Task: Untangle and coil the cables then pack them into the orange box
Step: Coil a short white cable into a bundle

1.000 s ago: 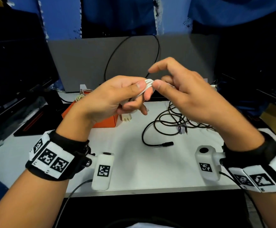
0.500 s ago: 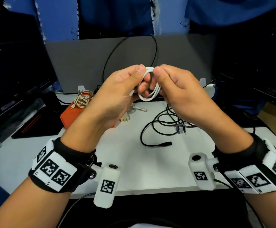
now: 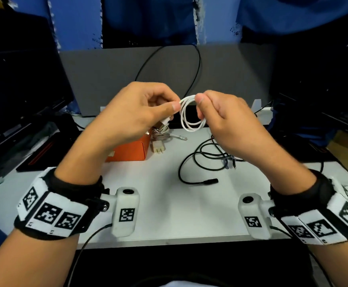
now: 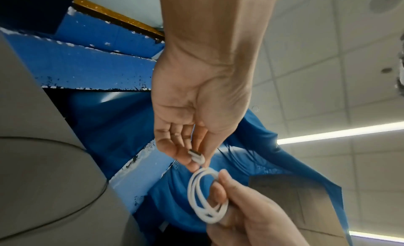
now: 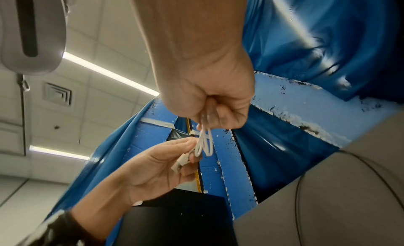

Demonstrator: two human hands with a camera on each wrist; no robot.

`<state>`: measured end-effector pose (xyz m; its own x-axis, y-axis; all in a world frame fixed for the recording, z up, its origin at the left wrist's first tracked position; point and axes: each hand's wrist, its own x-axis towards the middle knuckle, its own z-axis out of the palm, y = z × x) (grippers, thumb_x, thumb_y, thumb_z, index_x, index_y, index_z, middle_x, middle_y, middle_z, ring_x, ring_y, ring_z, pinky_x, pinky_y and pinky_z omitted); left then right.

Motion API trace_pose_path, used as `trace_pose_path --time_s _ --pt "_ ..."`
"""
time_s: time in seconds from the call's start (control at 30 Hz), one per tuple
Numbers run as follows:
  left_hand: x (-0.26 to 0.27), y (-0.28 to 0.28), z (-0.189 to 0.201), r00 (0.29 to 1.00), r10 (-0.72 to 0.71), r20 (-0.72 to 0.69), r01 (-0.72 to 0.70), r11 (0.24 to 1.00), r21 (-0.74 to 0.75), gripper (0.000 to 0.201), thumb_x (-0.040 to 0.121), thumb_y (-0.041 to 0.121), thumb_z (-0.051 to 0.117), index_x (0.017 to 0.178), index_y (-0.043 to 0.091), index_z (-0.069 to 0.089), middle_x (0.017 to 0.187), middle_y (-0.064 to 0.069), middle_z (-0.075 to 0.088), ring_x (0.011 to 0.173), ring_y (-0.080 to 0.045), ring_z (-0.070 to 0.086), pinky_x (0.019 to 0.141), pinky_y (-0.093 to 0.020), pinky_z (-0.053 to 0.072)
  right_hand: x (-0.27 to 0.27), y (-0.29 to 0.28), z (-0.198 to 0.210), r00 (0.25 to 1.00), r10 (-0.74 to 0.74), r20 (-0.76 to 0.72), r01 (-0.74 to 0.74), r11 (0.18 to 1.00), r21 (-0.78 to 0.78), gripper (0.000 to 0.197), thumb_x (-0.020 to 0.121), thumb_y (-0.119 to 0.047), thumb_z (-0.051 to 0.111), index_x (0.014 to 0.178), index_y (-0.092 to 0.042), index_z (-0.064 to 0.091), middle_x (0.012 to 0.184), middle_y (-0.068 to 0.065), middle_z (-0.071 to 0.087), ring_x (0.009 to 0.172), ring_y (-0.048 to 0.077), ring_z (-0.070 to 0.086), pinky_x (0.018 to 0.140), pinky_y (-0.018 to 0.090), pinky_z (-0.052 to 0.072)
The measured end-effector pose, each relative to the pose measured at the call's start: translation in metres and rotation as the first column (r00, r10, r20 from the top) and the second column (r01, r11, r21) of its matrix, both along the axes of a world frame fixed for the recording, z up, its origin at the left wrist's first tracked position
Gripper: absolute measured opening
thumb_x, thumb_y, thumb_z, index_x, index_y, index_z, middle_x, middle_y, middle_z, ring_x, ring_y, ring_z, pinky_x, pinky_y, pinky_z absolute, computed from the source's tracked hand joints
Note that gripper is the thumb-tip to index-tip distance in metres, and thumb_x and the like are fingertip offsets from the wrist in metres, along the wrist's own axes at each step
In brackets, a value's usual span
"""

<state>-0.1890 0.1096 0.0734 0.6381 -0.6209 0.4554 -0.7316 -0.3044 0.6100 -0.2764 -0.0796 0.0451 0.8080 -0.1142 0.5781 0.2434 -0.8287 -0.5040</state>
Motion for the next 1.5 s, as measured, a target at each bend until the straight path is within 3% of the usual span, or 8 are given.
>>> trace_pose_path --time_s 0.33,0.5,0.6,0.83,0.97,1.1,1.3,1.5 --pt "-0.012 -0.011 -0.002 0.958 -0.198 -0.209 0.135 0.951 -0.279 0.007 0.090 0.014 0.074 0.089 0.009 0.069 0.073 0.002 0.069 0.068 -0.007 0.064 0.067 -0.018 0.051 -0.002 0.006 0.000 1.000 -0.012 -0.006 0.012 0.999 -0.038 0.041 0.109 -0.041 0.038 0.075 -0.024 0.052 0.055 -0.010 0.048 0.060 0.007 0.050 0.057 0.019 0.036" --pt "-0.015 -0.026 -0.014 0.994 -0.105 0.038 0.112 0.926 -0.359 0.010 0.090 0.023 0.077 0.090 0.021 0.067 0.084 -0.007 0.062 0.072 -0.018 0.052 0.069 -0.028 0.046 -0.001 0.000 0.005 0.936 0.348 -0.051 -0.264 0.791 0.552 0.042 0.111 -0.037 0.040 0.074 -0.019 0.050 0.054 -0.008 0.029 0.044 0.010 0.022 0.047 0.023 0.020" --pt "-0.012 -0.026 -0.014 0.989 -0.052 0.136 0.092 0.946 -0.312 0.017 0.090 0.031 0.077 0.092 0.028 0.060 0.093 -0.011 0.060 0.074 -0.021 0.051 0.068 -0.028 0.044 -0.004 0.000 0.005 0.893 0.446 -0.054 -0.307 0.694 0.652 0.041 0.112 -0.035 0.039 0.076 -0.017 0.048 0.061 -0.002 0.023 0.047 0.010 0.016 0.046 0.024 0.016" --pt "-0.006 -0.008 -0.003 0.917 -0.337 -0.214 0.305 0.937 -0.172 0.027 0.092 0.016 0.071 0.113 0.009 0.057 0.098 -0.006 0.073 0.089 -0.020 0.070 0.082 -0.033 0.056 -0.008 0.004 0.007 0.894 0.445 -0.058 -0.323 0.728 0.605 0.042 0.112 -0.031 0.038 0.074 -0.016 0.049 0.057 -0.005 0.025 0.047 0.009 0.017 0.045 0.023 0.016" --pt "-0.008 -0.011 -0.006 0.997 -0.074 -0.029 0.071 0.993 -0.099 0.007 0.094 0.018 0.071 0.098 0.014 0.067 0.088 -0.001 0.075 0.074 -0.022 0.072 0.073 -0.043 0.057 -0.006 0.012 0.003 0.914 0.394 -0.092 -0.278 0.776 0.567 0.043 0.112 -0.031 0.040 0.073 -0.015 0.051 0.052 -0.009 0.027 0.045 0.009 0.019 0.043 0.021 0.018" --pt "-0.018 -0.025 -0.015 0.981 0.140 0.135 -0.112 0.975 -0.192 0.005 0.096 0.020 0.066 0.092 0.018 0.062 0.072 0.003 0.069 0.047 -0.004 0.058 0.050 -0.018 0.042 -0.002 0.012 0.000 0.939 0.332 -0.092 -0.246 0.833 0.495 0.046 0.111 -0.033 0.041 0.069 -0.019 0.054 0.050 -0.007 0.029 0.044 0.012 0.021 0.044 0.023 0.019" --pt "-0.024 -0.033 -0.022 0.943 0.233 0.239 -0.182 0.959 -0.217 0.020 0.101 0.031 0.062 0.089 0.019 0.050 0.056 0.009 0.050 0.053 -0.003 0.051 0.049 -0.013 0.035 -0.009 0.008 0.004 0.856 0.489 -0.170 -0.321 0.760 0.566 0.042 0.110 -0.036 0.041 0.076 -0.015 0.053 0.054 -0.007 0.027 0.047 0.009 0.019 0.043 0.021 0.018" --pt "-0.016 -0.027 -0.018 0.928 0.087 0.363 -0.075 0.996 -0.047 0.015 0.099 0.013 0.049 0.110 0.019 0.058 0.106 0.007 0.057 0.092 -0.007 0.054 0.076 -0.021 0.043 -0.010 0.000 0.008 0.870 0.466 -0.164 -0.319 0.784 0.533 0.041 0.110 -0.034 0.043 0.076 -0.014 0.054 0.053 -0.009 0.027 0.045 0.008 0.019 0.042 0.019 0.020"
